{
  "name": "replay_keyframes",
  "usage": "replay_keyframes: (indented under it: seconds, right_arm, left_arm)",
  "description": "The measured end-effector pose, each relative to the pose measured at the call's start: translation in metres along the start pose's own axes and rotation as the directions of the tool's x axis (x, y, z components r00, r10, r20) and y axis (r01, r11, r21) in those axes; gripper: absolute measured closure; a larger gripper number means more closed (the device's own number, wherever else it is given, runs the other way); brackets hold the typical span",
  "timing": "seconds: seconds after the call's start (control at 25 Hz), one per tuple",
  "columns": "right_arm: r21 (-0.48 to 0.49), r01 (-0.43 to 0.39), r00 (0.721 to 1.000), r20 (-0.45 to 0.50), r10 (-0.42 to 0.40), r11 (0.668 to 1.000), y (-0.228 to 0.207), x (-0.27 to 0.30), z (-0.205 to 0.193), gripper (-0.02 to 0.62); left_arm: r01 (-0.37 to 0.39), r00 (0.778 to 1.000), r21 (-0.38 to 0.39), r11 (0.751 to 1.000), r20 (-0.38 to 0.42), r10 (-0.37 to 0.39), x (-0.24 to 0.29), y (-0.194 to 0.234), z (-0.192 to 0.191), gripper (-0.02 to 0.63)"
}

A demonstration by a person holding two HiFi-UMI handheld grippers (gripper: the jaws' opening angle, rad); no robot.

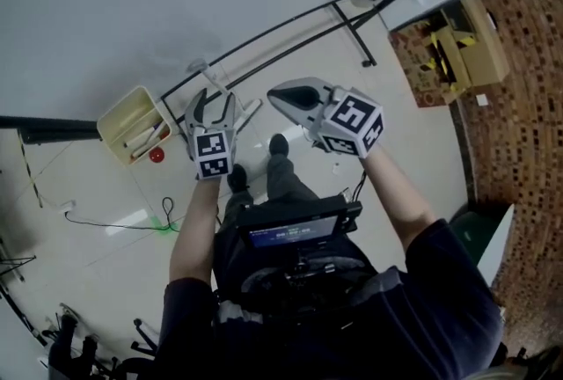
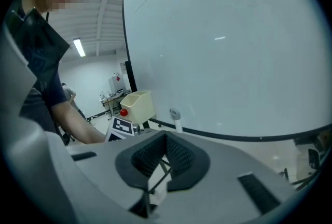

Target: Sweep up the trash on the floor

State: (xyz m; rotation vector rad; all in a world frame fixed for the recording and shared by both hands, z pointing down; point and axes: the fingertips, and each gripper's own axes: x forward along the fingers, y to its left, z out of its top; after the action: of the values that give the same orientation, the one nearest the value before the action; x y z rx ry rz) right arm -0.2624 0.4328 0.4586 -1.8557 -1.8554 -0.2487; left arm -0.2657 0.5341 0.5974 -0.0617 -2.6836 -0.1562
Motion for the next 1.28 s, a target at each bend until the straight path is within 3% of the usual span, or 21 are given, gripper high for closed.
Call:
replay_keyframes:
  seconds: [0.08, 0.24, 0.48, 0.72, 0.88, 1.04, 1.28]
  right_arm:
    - [0.0, -0.026, 0.999, -0.019, 0.026, 1.0, -0.007, 0.004, -0.004, 0.58]
    - [0.002, -0.059, 0.997, -0.042, 0.059, 0.998, -0.024, 0.008, -0.007, 0.58]
    - [0.077, -0.009, 0.999, -0.04, 0.012, 0.997, -0.048, 0.005, -0.022, 0.58]
    - [0.12, -0.018, 1.0, -0.018, 0.02, 0.993, -0.044, 0.001, -0.033, 0.581]
    - [0.129, -0.003, 1.0, -0.002, 0.003, 0.992, -0.04, -0.007, -0.034, 0.581]
    - [0.145, 0.055, 0.998, 0.015, -0.058, 0.988, -0.046, -0.02, -0.036, 0.581]
    - [0.151, 0.066, 0.993, 0.091, -0.081, 0.986, -0.04, -0.029, -0.018, 0.58]
  left_arm:
    - [-0.035, 0.999, -0.017, 0.999, -0.023, 0.035, 0.01, 0.006, -0.008, 0.331]
    - [-0.065, 0.996, -0.011, 0.998, -0.054, 0.064, 0.031, 0.011, -0.015, 0.33]
    - [-0.066, 0.994, 0.044, 0.997, -0.089, 0.069, 0.053, 0.025, -0.019, 0.331]
    - [-0.02, 0.997, 0.037, 0.999, -0.071, 0.022, 0.059, 0.023, -0.015, 0.35]
    - [0.021, 0.998, 0.035, 0.999, -0.063, -0.019, 0.061, 0.02, -0.01, 0.509]
    - [0.086, 0.993, 0.004, 0.996, -0.075, -0.086, 0.063, 0.008, -0.006, 0.511]
    - [0.198, 0.972, -0.022, 0.98, -0.127, -0.199, 0.054, -0.019, -0.011, 0.509]
